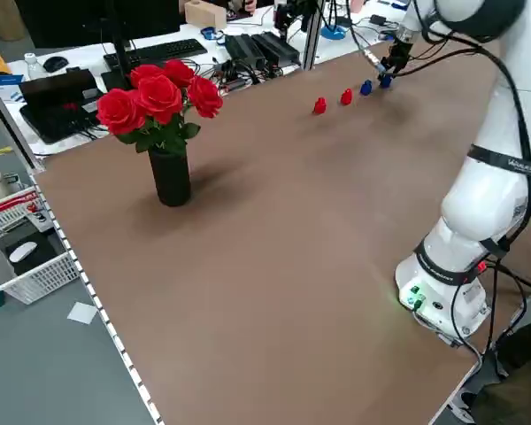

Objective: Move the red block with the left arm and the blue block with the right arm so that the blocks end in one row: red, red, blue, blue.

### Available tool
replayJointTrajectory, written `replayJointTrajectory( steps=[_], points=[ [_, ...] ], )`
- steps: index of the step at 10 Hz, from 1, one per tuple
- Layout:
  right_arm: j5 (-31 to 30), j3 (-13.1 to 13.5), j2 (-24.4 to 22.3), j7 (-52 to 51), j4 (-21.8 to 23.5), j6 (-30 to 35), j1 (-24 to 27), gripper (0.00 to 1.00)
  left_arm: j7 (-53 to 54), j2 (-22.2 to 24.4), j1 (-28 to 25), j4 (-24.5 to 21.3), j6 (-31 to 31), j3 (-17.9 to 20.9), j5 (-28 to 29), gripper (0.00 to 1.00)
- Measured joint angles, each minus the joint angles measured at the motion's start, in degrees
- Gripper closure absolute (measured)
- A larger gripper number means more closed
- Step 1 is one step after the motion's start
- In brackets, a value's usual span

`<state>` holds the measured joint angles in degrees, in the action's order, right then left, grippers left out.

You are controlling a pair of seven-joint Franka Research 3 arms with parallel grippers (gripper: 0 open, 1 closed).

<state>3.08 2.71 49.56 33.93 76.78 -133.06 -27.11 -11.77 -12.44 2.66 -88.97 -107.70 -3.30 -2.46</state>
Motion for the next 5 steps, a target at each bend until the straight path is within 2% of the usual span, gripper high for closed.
replayJointTrajectory(
  steps=[2,3,5],
  points=[
    [0.0,0.25,-4.61,1.23,0.48,4.99,0.22,0.0,7.05,6.99,-0.53,-2.32,5.39,4.21,-0.13,0.0],
    [0.0,0.61,-9.38,1.08,2.87,6.23,0.9,0.0,9.74,9.93,-1.55,-2.76,8.7,4.97,-0.14,0.0],
    [-0.02,1.06,-23.16,-3.66,11.81,10.95,5.21,0.0,11.1,12.98,-2.74,-3.27,11.77,5.12,-0.14,0.0]
  ],
)
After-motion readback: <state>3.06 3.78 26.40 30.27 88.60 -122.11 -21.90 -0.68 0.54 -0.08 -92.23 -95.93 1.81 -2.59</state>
